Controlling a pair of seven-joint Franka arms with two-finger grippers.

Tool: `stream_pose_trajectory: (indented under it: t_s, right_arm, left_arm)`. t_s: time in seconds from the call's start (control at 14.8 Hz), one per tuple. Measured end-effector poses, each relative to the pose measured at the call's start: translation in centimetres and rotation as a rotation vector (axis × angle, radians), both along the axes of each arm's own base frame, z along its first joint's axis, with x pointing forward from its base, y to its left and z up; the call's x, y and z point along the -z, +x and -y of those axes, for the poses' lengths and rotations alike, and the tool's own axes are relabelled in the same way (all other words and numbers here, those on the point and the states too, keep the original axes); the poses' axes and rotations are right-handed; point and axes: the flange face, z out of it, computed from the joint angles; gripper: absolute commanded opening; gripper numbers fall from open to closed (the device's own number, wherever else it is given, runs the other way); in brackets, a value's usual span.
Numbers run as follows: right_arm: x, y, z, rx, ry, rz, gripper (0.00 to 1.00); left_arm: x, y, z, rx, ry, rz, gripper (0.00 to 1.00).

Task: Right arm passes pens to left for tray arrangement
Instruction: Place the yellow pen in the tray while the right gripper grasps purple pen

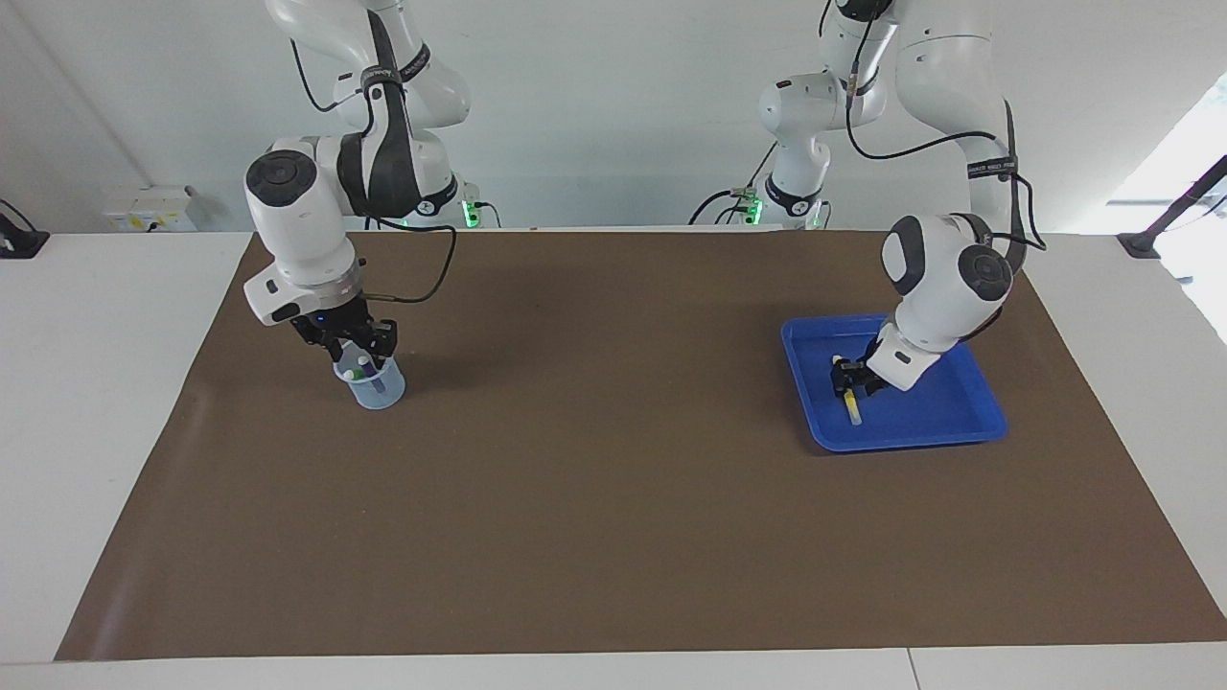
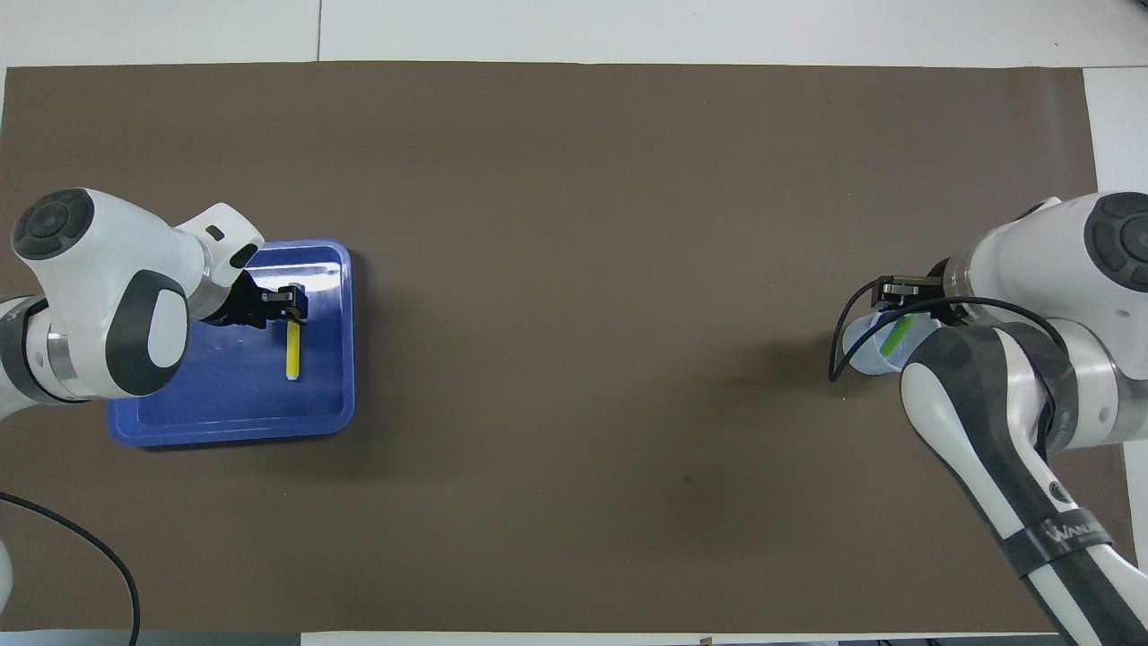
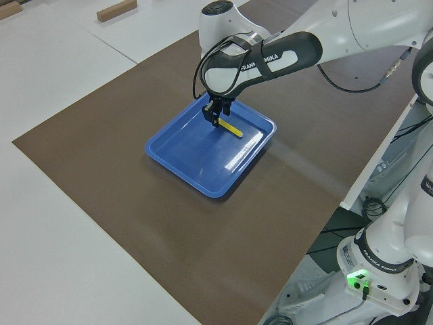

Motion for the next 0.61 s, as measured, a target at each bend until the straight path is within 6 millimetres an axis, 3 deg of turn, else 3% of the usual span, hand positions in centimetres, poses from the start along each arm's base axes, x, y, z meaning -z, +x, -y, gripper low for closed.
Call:
stream_pose_trajectory:
  t_s: [0.07,0.14,0.2,0.27,0.41,0.61]
  right_arm:
    - [0.3,-0.2,0.0,-0.003,0.001,0.002,0.56]
    - [0.6,-0.3,-0.1,-0.006,0.001,0.0,0.41]
    - [0.7,-0.5,-0.3,-0.009,0.0,-0.003,0.05]
    - [0.7,-0.6,-0.5,-0.014,0.0,-0.002,0.0]
    - [0.5,-0.7,-0.7,-0.017,0.0,0.002,0.0]
    - [0.4,-0.7,-0.7,-0.017,0.001,0.005,0.0]
  left_arm:
    - [0.0,0.0,0.0,-0.001,0.0,0.0,0.61]
    - [0.0,0.0,-0.1,-0.001,0.0,-0.001,0.61]
    - [0.0,0.0,-0.1,-0.001,0.0,-0.002,0.61]
    - [0.0,0.0,-0.1,-0.001,0.0,-0.003,0.63]
    - [-0.6,0.2,-0.1,0.0,0.0,-0.017,0.69]
    - [-3.7,1.2,-0.2,0.004,-0.001,-0.046,0.8]
